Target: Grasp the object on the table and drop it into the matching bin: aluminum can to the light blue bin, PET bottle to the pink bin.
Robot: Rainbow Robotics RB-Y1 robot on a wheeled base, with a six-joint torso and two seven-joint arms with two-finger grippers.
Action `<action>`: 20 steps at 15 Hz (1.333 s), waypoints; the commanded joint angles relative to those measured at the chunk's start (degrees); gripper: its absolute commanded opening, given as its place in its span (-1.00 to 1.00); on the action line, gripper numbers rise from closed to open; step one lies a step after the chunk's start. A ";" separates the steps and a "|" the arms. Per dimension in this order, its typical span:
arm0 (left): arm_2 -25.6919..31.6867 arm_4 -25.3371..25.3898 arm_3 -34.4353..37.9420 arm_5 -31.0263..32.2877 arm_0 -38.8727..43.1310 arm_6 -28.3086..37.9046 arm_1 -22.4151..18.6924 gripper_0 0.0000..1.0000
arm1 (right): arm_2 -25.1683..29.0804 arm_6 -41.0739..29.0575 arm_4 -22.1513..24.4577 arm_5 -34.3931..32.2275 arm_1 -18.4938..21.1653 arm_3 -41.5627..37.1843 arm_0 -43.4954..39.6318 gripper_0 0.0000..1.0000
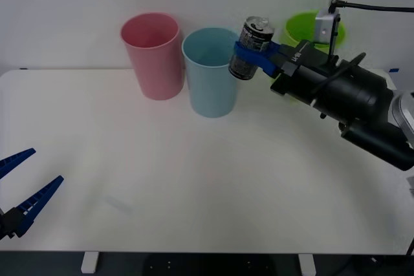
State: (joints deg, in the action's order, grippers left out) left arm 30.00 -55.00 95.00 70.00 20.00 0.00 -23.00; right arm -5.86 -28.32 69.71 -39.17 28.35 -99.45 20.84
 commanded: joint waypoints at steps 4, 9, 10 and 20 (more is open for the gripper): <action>0.00 0.00 0.00 0.00 0.00 0.00 0.00 1.00 | 0.94 -0.16 6.58 0.50 -4.97 8.75 7.73 -1.00; 0.00 0.00 0.00 0.00 0.00 0.00 0.00 1.00 | 1.29 0.19 12.29 5.07 -9.98 16.22 13.53 -1.00; 0.00 0.00 0.00 0.00 0.00 0.00 0.00 1.00 | 1.47 0.46 13.34 5.86 -11.04 18.06 14.85 -1.00; 0.00 0.00 0.00 0.00 0.00 0.00 0.00 1.00 | 3.14 4.15 22.04 16.23 -20.09 33.01 24.08 -1.00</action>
State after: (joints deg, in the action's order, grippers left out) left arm 30.00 -55.00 95.00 70.00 20.00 0.00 -23.00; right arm -2.73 -24.60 91.45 -23.81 8.75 -67.65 44.24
